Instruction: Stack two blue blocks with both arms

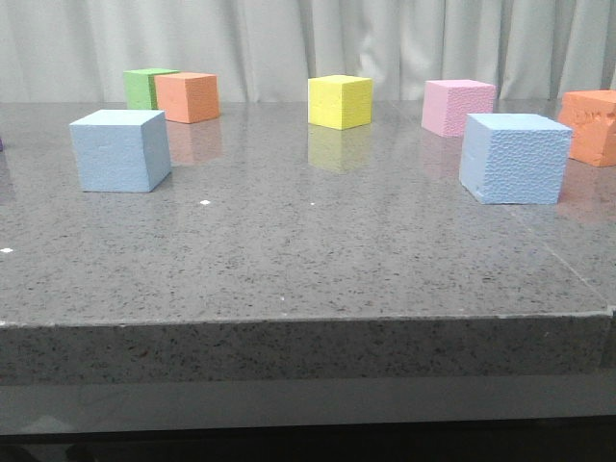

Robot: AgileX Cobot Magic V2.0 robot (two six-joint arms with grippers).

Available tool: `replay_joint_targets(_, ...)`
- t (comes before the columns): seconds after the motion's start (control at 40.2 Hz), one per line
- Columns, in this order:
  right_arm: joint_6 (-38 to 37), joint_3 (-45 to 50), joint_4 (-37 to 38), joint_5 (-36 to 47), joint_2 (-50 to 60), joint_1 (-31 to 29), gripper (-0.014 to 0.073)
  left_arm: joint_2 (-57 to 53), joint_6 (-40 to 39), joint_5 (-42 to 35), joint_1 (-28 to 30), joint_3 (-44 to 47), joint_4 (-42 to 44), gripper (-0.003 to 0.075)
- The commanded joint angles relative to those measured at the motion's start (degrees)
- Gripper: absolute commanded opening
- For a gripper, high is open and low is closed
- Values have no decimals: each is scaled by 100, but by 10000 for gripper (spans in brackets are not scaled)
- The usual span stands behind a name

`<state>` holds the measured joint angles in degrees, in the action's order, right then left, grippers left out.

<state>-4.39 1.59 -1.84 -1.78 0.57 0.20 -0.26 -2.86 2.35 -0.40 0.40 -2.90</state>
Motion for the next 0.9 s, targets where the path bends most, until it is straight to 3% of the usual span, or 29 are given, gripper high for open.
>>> replay_joint_targets(0.0,8,-35,74,540,104,-24,-67,-102,-60,-465,8,3,-31,-20)
replay_joint_targets(0.373,14,-79,74,718,104,-20,-67,-102,-60,-649,8,-40,-43,-20)
replay_joint_targets(0.572,14,-849,69,178,104,-20,-67,-102,-60,-402,8,-836,-53,-20)
replay_joint_targets(0.721,117,-1837,100,-647,-74,-20,-67,52,-60,185,8,-1720,-30,-20)
replay_joint_targets(0.87,204,-2889,125,-1504,-740,-20,-67,620,-5,1443,8,-2811,-28,-20)
